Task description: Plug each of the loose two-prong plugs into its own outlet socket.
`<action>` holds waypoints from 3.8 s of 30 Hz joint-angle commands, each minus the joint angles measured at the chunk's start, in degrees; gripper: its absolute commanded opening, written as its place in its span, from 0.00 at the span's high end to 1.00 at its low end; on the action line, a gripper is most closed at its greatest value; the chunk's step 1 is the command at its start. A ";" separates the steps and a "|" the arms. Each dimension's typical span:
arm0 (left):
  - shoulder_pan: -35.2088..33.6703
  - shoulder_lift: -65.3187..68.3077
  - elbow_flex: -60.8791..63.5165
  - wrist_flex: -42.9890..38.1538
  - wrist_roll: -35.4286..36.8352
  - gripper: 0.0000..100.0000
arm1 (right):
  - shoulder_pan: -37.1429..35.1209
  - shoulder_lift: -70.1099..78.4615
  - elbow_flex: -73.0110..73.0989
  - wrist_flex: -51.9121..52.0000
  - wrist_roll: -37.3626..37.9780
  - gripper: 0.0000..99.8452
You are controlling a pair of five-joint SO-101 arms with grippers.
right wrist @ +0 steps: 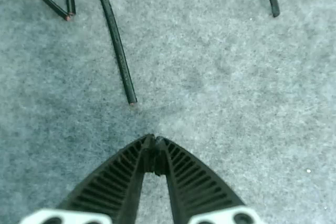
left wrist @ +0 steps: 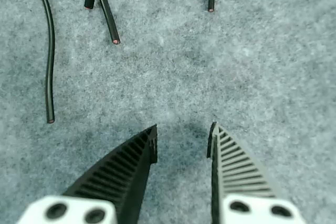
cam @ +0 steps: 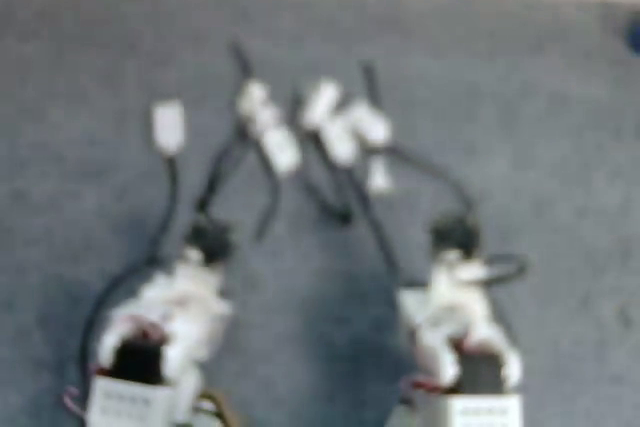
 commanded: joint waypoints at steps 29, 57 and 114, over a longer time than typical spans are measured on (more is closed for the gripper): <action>-0.57 -0.31 0.84 0.35 0.44 0.82 | 0.22 -0.84 8.75 0.40 0.53 0.99; -16.75 -0.40 -5.32 -14.59 -16.18 0.82 | 6.90 -0.84 -0.48 -13.93 21.19 0.99; -11.74 104.92 -84.26 -2.37 -8.70 0.82 | -4.97 78.02 -64.48 -6.55 8.00 0.92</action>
